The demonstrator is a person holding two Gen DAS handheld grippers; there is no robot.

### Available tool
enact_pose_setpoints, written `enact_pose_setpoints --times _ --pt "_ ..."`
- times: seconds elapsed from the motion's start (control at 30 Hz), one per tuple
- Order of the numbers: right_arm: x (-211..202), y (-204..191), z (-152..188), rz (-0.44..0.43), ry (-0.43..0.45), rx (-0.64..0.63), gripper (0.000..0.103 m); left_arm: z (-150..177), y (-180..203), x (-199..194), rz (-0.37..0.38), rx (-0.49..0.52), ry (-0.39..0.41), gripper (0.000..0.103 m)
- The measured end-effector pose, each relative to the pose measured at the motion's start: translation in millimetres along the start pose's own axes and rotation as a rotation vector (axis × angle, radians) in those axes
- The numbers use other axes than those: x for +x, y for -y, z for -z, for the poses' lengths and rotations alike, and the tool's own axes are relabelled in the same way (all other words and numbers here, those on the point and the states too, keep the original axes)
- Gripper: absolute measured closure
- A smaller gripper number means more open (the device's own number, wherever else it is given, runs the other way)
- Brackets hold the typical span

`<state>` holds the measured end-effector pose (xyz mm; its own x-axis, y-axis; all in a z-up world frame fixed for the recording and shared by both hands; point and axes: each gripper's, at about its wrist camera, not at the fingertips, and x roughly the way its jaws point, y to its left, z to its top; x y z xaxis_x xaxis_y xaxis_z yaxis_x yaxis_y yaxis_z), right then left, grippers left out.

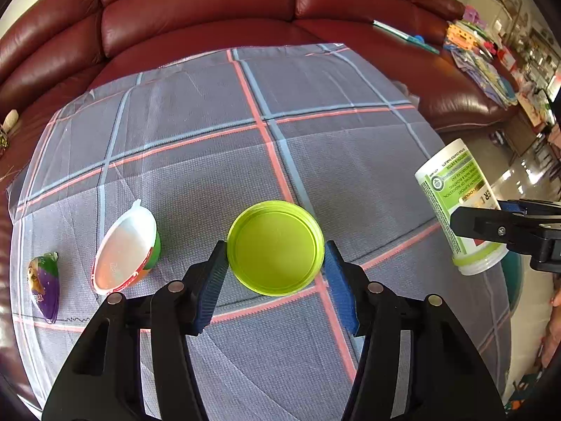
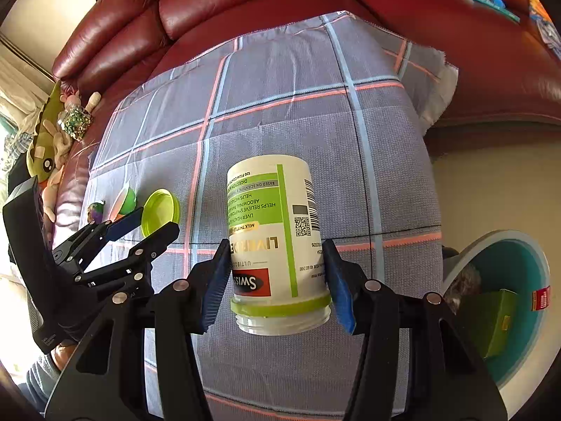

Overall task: Collect trash
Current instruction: 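Carry the jar and lid over the teal bin and open both tools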

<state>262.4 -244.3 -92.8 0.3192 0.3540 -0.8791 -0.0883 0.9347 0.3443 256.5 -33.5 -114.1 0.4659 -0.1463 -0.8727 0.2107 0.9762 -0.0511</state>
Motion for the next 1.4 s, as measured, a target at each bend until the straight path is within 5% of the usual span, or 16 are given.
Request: enact_pose_setpoints --times 0.37,0.8,1.4 --pt "-66.9 43.7 40.0 -0.006 0.096 0.100 0.053 17.3 57.7 -50.6 0.103 0.086 0.039 0.047" --pt "-149.4 151.7 110.6 0.065 0.220 0.294 0.053 40.2 185.6 -73.1 0.243 0.288 0.027 0.047" --pt "-137.9 239.4 142.9 0.057 0.192 0.445 0.053 44.1 301.4 -18.7 0.277 0.448 -0.107 0.046"
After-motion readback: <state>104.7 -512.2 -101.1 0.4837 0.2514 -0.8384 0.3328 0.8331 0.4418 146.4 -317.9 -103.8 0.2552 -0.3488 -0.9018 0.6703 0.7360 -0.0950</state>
